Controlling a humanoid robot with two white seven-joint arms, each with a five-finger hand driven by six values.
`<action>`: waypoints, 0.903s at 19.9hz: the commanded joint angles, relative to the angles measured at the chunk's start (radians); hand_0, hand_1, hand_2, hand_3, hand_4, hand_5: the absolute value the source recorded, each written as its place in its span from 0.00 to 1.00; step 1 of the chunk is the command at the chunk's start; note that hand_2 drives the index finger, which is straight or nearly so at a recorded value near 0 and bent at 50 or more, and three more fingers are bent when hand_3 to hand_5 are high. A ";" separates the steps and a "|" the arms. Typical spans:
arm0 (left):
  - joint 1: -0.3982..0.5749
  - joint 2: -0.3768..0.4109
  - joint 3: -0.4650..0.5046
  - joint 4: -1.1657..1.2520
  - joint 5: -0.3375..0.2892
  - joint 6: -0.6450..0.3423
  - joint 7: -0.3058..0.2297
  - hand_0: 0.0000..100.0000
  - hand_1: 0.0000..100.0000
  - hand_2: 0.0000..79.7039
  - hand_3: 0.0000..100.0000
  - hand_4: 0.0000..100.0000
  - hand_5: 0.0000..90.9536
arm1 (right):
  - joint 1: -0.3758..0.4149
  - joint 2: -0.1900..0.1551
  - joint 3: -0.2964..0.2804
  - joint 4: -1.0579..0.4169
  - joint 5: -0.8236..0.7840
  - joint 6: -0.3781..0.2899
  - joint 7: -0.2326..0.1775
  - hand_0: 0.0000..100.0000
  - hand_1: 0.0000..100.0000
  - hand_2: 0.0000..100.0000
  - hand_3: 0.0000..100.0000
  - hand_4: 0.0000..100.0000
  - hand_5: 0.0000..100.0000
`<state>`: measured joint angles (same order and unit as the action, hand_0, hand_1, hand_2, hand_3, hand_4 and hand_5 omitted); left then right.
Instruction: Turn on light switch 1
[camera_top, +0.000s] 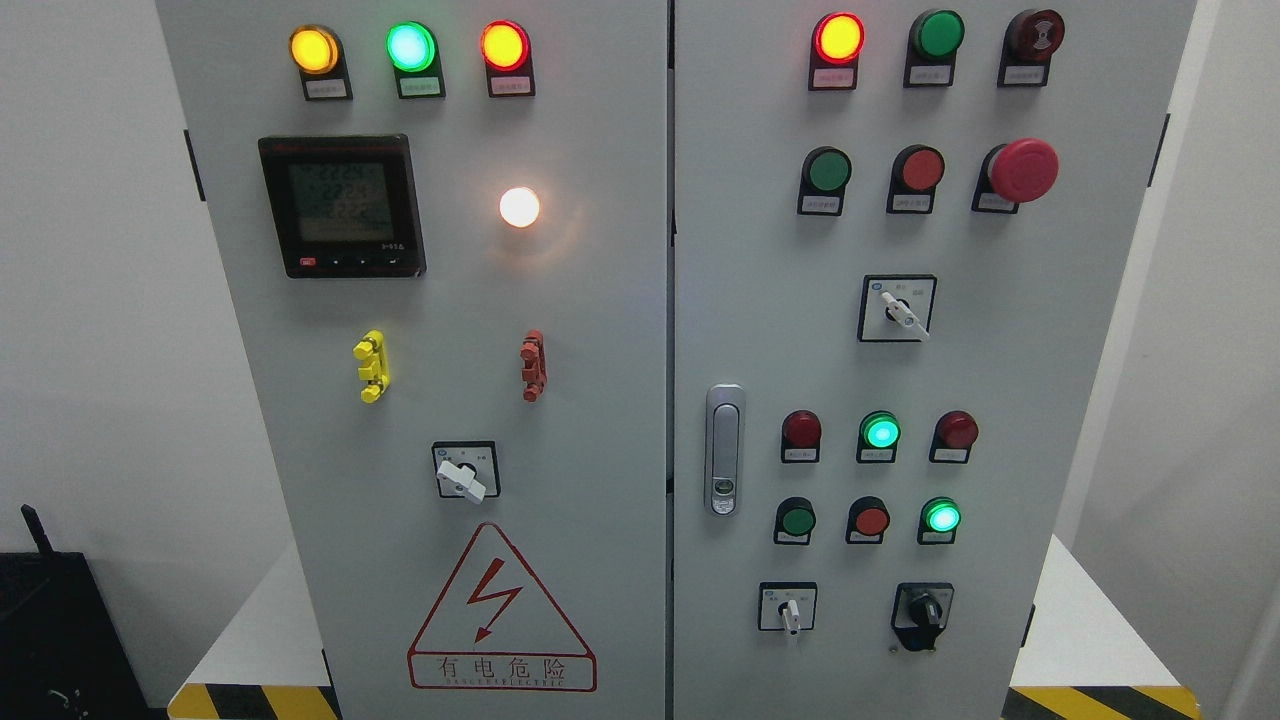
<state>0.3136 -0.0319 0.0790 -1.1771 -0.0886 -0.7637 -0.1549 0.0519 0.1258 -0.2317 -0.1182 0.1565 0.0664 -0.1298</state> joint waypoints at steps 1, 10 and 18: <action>0.022 0.040 0.036 0.974 -0.002 -0.246 -0.049 0.09 0.16 0.00 0.08 0.22 0.00 | 0.000 0.000 0.000 0.000 0.000 0.000 -0.001 0.31 0.00 0.00 0.00 0.00 0.00; 0.009 0.041 0.018 1.160 0.001 0.171 -0.034 0.08 0.06 0.00 0.00 0.00 0.00 | 0.000 0.000 0.000 0.000 0.000 0.000 -0.001 0.31 0.00 0.00 0.00 0.00 0.00; -0.080 0.038 0.018 1.134 0.003 0.430 -0.034 0.10 0.00 0.00 0.00 0.00 0.00 | 0.000 0.000 0.000 0.000 0.000 0.000 -0.001 0.31 0.00 0.00 0.00 0.00 0.00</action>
<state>0.2906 -0.0062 0.0940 -0.2459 -0.0877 -0.4161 -0.1894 0.0517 0.1258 -0.2317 -0.1181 0.1565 0.0664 -0.1298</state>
